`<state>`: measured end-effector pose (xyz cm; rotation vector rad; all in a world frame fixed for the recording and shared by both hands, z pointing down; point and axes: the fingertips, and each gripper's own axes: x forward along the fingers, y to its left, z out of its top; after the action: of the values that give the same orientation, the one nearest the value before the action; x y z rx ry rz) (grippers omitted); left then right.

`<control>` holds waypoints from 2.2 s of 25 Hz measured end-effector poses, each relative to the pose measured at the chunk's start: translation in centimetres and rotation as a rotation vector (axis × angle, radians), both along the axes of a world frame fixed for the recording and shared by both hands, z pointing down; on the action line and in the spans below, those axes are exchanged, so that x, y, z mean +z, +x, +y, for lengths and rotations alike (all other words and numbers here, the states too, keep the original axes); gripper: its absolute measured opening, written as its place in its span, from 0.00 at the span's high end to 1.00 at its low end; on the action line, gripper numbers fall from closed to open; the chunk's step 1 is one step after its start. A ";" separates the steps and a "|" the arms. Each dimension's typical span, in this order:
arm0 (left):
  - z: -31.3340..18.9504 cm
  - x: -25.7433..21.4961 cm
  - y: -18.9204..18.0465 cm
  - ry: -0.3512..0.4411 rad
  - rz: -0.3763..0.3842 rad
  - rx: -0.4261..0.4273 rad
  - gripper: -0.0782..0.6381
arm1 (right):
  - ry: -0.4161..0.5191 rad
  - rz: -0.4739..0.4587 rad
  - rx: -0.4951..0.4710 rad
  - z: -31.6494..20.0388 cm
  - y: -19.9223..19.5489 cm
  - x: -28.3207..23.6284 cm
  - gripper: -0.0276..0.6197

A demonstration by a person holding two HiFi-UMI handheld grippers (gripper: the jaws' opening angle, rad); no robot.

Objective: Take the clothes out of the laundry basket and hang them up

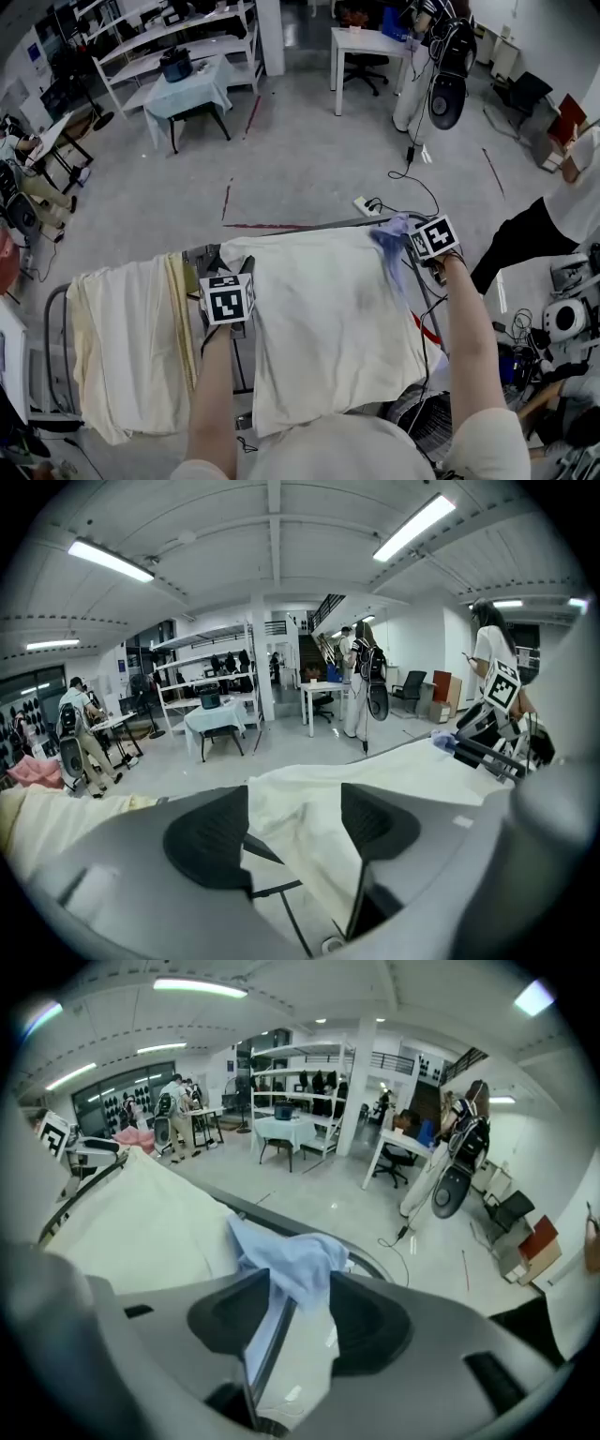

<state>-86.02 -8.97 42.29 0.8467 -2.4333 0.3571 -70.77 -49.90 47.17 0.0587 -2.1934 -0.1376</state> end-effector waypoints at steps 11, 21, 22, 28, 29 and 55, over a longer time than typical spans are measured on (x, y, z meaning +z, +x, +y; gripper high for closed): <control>-0.9 -3.1 10.0 0.258 0.064 0.018 0.80 | 0.108 -0.338 0.004 3.7 5.5 -7.4 0.94; 1.1 -7.1 22.0 0.344 0.009 0.054 0.88 | 0.087 -0.584 -0.014 11.5 16.3 -14.9 0.95; 1.6 -7.6 23.0 0.348 0.001 0.053 0.88 | 0.069 -0.607 -0.008 12.3 17.3 -15.6 0.95; 4.3 -9.6 27.6 0.448 -0.023 0.063 0.88 | 0.063 -0.700 -0.006 16.4 22.5 -16.5 0.95; 4.7 -9.7 28.2 0.477 -0.020 0.070 0.88 | 0.068 -0.708 0.000 17.1 23.3 -16.2 0.95; 30.3 -4.3 53.6 0.442 -0.039 0.133 0.88 | -0.089 -0.757 0.048 51.4 48.9 -10.6 0.95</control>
<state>-32.41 21.36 37.96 1.1987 -2.5386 -0.1284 -21.91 1.48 36.59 0.1296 -2.9476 0.0190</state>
